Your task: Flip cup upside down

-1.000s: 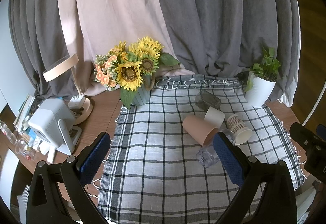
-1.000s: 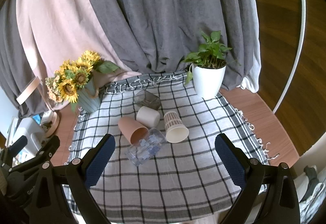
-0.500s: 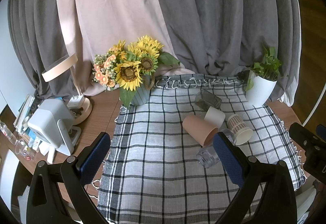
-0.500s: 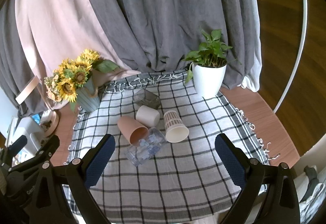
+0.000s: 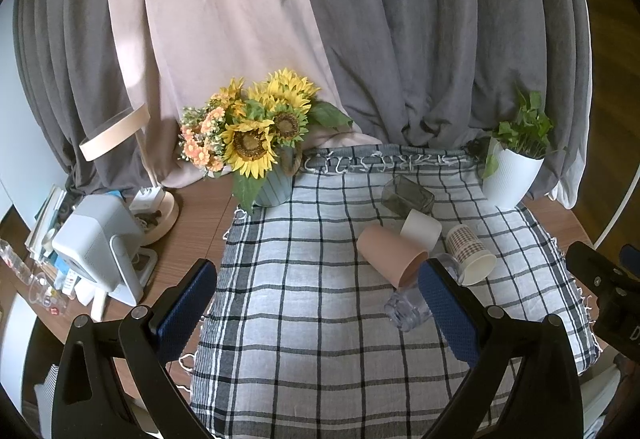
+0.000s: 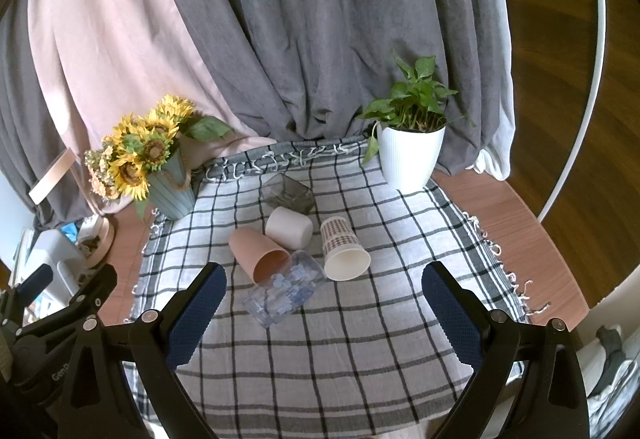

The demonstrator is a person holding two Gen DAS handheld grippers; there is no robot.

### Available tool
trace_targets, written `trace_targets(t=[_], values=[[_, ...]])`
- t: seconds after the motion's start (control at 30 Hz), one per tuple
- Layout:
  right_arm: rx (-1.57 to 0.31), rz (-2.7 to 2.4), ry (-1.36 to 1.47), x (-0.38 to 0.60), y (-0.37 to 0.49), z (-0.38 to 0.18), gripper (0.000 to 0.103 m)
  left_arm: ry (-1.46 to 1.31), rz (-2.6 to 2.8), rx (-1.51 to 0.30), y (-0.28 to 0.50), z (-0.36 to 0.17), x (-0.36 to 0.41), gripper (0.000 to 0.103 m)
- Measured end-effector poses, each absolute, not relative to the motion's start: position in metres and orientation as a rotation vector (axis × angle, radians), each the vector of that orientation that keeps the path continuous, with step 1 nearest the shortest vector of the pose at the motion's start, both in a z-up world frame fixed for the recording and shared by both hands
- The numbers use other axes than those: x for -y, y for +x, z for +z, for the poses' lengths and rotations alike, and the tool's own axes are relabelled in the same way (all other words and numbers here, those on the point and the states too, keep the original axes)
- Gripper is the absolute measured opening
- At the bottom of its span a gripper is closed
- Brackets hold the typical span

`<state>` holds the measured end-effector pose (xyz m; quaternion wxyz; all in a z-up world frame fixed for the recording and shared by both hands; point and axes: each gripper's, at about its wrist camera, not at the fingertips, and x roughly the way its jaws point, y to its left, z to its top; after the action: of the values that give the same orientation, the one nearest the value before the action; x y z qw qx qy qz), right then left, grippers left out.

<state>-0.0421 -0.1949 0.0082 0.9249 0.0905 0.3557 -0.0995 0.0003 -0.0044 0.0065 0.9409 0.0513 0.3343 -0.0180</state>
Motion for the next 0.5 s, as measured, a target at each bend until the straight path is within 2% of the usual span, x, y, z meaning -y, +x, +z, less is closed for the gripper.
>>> trace_targets(t=[0.5], values=[[-0.739,-0.201,0.186,0.1957,-0.0323,0.0019,0.099,0.104,-0.037,-0.699,0.0043,-0.0013,0.0088,0.103]])
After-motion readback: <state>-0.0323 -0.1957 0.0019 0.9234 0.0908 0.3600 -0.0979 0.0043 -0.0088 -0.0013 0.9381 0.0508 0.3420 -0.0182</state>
